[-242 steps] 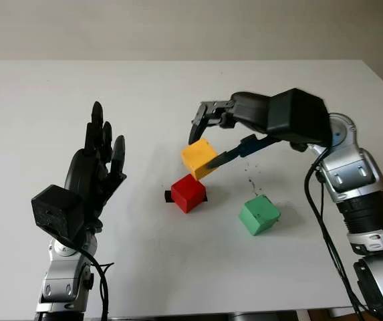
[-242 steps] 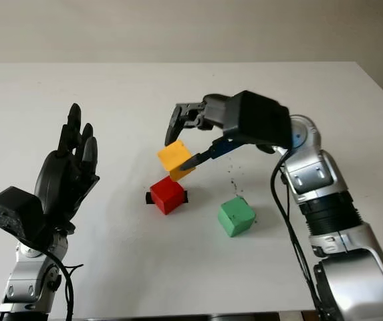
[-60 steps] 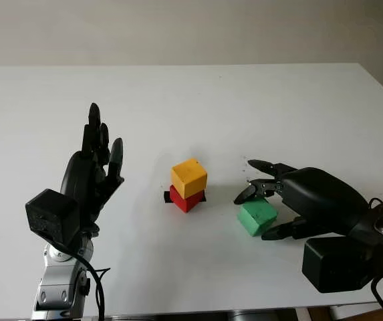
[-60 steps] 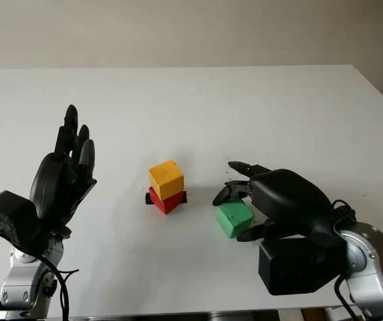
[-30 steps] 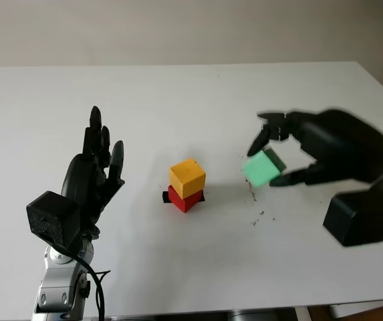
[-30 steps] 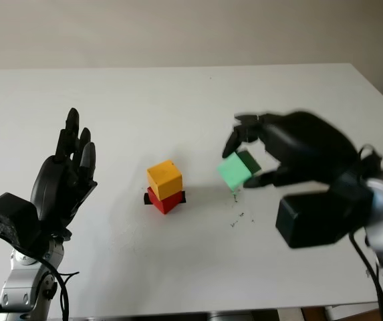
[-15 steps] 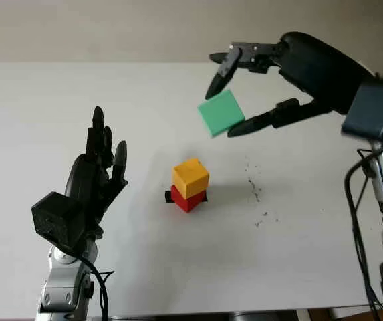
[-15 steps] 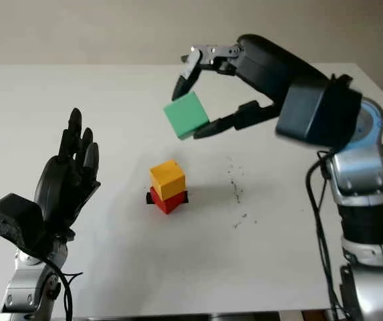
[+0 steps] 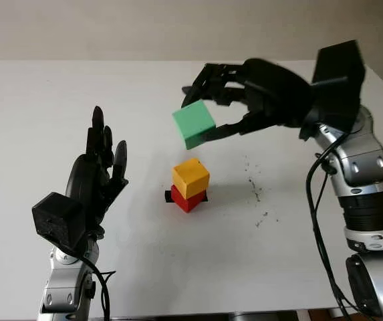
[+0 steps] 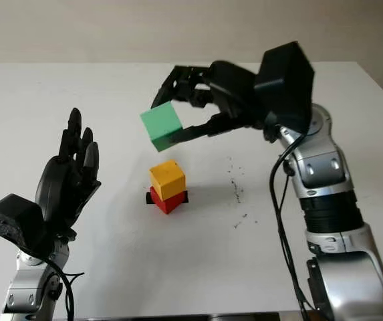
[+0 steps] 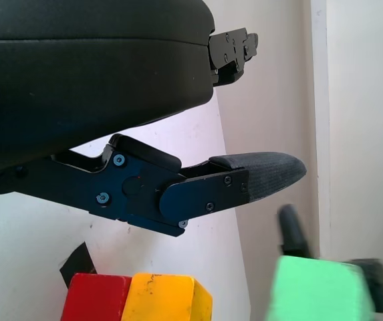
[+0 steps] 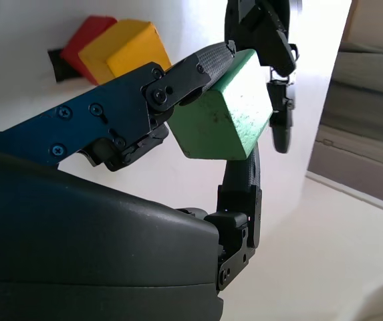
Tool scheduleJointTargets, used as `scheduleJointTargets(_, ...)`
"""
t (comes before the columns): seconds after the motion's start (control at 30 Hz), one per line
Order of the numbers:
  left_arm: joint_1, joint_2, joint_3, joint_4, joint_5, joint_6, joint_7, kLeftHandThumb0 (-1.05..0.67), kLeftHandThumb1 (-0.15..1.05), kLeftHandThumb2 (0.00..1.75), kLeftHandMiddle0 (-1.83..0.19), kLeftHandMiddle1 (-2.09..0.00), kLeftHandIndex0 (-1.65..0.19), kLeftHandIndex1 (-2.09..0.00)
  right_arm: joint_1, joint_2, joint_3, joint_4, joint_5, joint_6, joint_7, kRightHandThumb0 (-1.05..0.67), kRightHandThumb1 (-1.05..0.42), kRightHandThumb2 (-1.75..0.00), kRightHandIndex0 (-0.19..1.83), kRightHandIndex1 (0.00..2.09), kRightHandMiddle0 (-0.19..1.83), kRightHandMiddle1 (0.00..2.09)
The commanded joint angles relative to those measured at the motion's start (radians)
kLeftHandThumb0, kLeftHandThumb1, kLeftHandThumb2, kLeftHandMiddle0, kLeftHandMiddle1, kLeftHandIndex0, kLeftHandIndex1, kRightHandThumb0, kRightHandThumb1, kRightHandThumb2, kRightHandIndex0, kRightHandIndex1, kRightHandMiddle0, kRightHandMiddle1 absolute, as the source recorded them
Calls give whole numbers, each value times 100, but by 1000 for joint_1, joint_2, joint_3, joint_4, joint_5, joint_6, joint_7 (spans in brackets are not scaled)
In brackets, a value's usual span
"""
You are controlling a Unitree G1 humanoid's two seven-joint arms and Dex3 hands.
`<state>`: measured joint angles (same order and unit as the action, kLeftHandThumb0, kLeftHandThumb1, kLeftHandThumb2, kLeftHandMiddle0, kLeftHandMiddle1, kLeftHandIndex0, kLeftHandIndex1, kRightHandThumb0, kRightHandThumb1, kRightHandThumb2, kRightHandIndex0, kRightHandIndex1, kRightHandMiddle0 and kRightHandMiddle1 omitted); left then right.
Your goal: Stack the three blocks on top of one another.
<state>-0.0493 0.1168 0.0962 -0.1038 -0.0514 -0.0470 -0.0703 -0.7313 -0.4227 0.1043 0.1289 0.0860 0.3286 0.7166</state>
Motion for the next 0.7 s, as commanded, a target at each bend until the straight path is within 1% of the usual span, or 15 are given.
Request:
scheduleJointTargets(0.0,-5,-1,3,-14,-6,0,0,-72,105,60,15,-6,19,-2,8,12,0,8,17,25,0,-51,-90,-5,29,4,42,150)
scheduleJointTargets(0.17,-6,3,3,-17,-3,5,0,-72,105,60,15,-6,19,-2,22,23,11,30,20,21,18,-49,-91,-5,29,4,38,153)
scheduleJointTargets(0.43,-3,6,2,-19,11,8,4,-72,105,60,14,-6,16,-4,42,16,34,35,8,22,39,-51,-90,-5,28,3,41,153)
scheduleJointTargets(0.67,-3,7,5,-14,6,5,-1,-72,105,60,14,-6,17,-4,61,11,30,21,21,102,41,-51,-90,-5,26,3,41,151)
